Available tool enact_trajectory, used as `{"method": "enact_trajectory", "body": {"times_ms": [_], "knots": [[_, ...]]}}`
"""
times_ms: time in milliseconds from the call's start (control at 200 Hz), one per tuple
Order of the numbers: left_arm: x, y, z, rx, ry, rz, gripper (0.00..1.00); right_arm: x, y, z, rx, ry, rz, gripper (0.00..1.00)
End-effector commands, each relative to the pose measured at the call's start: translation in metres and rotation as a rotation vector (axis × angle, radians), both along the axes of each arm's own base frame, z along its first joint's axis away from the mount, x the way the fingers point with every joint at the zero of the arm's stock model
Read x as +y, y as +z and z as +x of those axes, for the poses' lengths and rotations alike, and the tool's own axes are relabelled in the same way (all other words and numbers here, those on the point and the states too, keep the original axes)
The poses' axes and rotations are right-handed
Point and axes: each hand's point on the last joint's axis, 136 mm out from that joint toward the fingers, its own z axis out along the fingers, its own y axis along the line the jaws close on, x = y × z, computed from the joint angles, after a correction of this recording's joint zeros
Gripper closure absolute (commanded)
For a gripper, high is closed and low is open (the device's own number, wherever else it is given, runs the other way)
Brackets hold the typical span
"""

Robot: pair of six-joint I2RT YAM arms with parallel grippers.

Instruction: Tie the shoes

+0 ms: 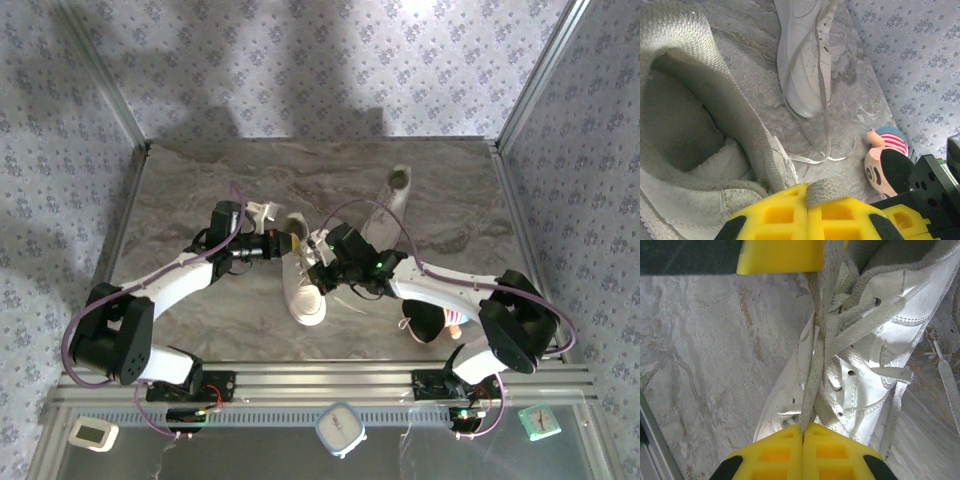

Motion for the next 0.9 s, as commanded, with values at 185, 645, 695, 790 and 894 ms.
{"method": "enact_trajectory", "body": {"times_ms": [185,645,695,790,894], "knots": [[0.007,0.006,0.009,-0.028,0.028,0.001,1.00,-0.008,-0.012,-0.025,0.039,0.087,-0.031,1.00],[-0.009,0.011,0.001,-0.026,-0.050,-0.041,1.00,0.016,-0.016,0.015,0.003,-0.031,-0.067,0.90],[-0.008,0.011,0.001,-0.026,-0.048,-0.041,1.00,0.016,-0.018,0.015,0.005,-0.030,-0.073,0.86],[-0.008,0.009,0.001,-0.024,-0.047,-0.039,1.00,0.013,-0.022,0.015,0.008,-0.035,-0.084,0.82],[-0.008,0.008,0.001,-0.022,-0.046,-0.039,1.00,0.008,-0.025,0.012,0.008,-0.038,-0.093,0.79]]}}
